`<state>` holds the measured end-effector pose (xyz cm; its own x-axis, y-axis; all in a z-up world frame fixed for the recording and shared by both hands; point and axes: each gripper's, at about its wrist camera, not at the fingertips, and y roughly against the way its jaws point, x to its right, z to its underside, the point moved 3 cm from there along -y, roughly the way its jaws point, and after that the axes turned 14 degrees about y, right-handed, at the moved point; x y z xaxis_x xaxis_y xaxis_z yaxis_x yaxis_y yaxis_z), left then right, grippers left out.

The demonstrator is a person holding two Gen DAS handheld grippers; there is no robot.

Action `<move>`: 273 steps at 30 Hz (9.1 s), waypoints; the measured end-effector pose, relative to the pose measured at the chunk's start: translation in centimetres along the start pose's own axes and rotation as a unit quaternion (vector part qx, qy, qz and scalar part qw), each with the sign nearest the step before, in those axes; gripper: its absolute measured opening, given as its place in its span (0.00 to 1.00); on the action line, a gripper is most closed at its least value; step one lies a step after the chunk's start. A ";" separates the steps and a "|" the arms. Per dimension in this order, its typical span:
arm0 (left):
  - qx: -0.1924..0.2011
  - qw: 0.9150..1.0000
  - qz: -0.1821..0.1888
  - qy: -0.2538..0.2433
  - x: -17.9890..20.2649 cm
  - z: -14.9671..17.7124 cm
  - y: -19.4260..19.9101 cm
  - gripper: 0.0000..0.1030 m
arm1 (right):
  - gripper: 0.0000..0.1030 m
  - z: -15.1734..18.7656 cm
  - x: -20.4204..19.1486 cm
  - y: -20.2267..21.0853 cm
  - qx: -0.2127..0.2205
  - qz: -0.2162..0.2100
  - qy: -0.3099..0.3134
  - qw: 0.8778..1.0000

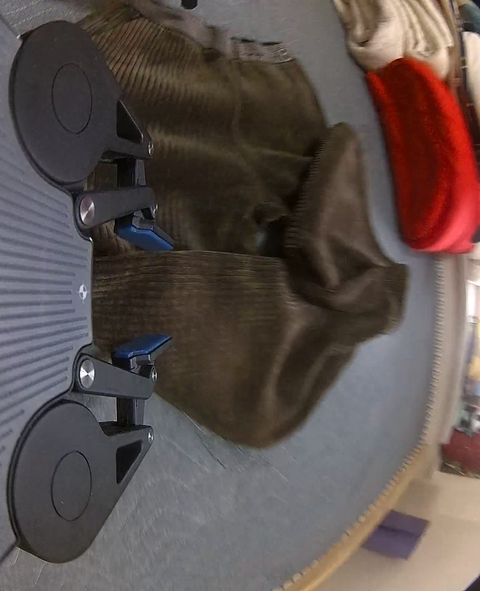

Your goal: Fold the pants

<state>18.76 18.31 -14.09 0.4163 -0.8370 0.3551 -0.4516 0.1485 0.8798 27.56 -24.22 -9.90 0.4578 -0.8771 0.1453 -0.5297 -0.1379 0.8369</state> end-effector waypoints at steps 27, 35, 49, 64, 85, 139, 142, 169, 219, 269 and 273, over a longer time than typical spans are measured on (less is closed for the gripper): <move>0.013 0.994 -0.079 -0.069 -3.6 6.7 9.2 0.22 | 0.07 12.9 -1.6 11.0 -0.006 -0.064 -0.146 0.987; 0.029 0.979 -0.183 -0.081 -4.9 6.5 10.7 0.35 | 0.12 16.1 -8.3 13.9 -0.049 -0.059 -0.115 0.990; 0.236 0.961 -0.130 -0.059 3.9 7.5 16.6 0.62 | 0.44 1.1 -5.1 17.2 0.212 0.059 0.057 0.974; 0.148 0.978 -0.137 -0.051 1.7 4.3 10.9 0.51 | 0.48 -5.4 -7.8 -0.5 0.077 0.008 0.100 0.992; 0.139 0.980 -0.124 -0.063 1.8 6.5 13.3 0.57 | 0.08 6.4 6.6 9.6 0.061 0.104 -0.001 0.993; 0.105 0.979 -0.142 -0.103 5.1 7.0 10.5 0.69 | 0.40 27.8 26.8 16.7 -0.008 0.382 -0.389 0.838; 0.105 0.978 -0.145 -0.103 5.1 6.9 10.3 0.69 | 0.45 25.1 26.1 16.1 0.065 0.298 -0.402 0.863; 0.058 0.977 -0.160 -0.125 3.9 6.0 6.3 0.71 | 0.14 14.6 26.1 1.2 0.021 0.202 -0.420 0.884; 0.014 0.981 -0.179 -0.068 -2.3 5.9 1.9 0.13 | 0.37 -4.6 -1.1 9.7 0.202 -0.046 -0.207 0.956; 0.086 0.993 -0.074 0.024 4.8 -1.5 5.4 0.34 | 0.30 -2.2 -12.6 5.7 0.077 -0.160 0.138 0.974; 0.084 0.993 -0.080 0.018 4.6 -1.3 5.4 0.37 | 0.41 0.0 -7.9 5.1 0.016 -0.185 0.093 0.978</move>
<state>19.27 15.99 -7.32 0.5196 -0.8232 0.2289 -0.5017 -0.0771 0.8616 21.24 -17.98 -6.72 0.7429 -0.6660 -0.0676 -0.3249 -0.4470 0.8335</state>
